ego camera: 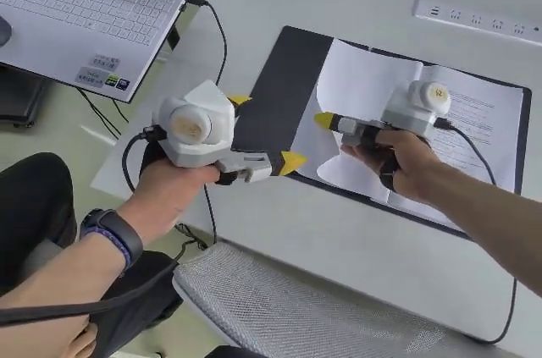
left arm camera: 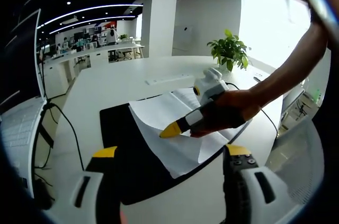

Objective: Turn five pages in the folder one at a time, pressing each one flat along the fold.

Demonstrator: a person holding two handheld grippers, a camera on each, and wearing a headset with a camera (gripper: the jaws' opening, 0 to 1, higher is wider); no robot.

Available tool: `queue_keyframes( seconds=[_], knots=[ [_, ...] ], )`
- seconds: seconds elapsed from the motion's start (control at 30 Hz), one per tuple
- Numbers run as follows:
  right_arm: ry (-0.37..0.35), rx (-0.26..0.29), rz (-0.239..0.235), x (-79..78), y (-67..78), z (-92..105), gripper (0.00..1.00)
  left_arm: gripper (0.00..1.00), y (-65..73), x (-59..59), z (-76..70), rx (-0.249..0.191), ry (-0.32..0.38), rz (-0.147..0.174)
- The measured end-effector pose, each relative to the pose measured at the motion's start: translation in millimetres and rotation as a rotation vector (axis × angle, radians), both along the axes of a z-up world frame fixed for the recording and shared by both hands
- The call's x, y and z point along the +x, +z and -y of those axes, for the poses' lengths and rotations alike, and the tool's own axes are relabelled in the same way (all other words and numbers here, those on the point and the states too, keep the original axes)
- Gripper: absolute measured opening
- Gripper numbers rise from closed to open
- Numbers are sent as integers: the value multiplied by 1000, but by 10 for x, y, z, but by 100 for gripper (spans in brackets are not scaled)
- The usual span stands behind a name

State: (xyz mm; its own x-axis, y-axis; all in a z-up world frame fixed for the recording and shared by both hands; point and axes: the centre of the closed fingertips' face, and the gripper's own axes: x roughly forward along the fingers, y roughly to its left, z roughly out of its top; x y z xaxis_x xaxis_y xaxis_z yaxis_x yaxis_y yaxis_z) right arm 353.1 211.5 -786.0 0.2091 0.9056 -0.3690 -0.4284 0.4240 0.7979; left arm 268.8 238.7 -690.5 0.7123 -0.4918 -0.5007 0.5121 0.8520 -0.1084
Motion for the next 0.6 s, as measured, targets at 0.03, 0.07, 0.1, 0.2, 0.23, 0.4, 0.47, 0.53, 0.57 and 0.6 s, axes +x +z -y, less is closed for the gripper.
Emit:
queue_keyframes(
  seconds=[0.03, 0.07, 0.1, 0.2, 0.23, 0.4, 0.47, 0.53, 0.57, 0.6],
  knots=[
    [3, -3, 4, 16, -27, -3, 4, 79, -5, -3, 1, 1, 0, -2],
    [3, -4, 6, 21, -33, -2, 5, 79, -12, -4, 5, 1, -1, -3],
    [7, -3, 9, 22, -39, -4, 7, 79, -17, -4, 8, 1, -1, -4],
    [19, 6, 24, 3, -6, -11, 10, 78, -39, -1, 19, 7, -4, -7],
    [22, 12, 29, -5, 15, -13, 11, 78, -46, 4, 26, 6, -5, -8],
    [28, 38, 48, 12, 80, 10, 15, 76, -66, 50, 60, 4, -5, -11],
    [33, 44, 59, -41, 157, 8, 18, 76, -77, 68, 73, 3, -7, -14],
    [40, 53, 67, -45, 209, 27, 19, 74, -84, 92, 101, 5, -15, -15],
    [42, 55, 72, -46, 230, 36, 20, 74, -84, 102, 109, 6, -16, -14],
    [44, 62, 79, -42, 261, 52, 21, 73, -84, 121, 119, 6, -18, -13]
  ],
)
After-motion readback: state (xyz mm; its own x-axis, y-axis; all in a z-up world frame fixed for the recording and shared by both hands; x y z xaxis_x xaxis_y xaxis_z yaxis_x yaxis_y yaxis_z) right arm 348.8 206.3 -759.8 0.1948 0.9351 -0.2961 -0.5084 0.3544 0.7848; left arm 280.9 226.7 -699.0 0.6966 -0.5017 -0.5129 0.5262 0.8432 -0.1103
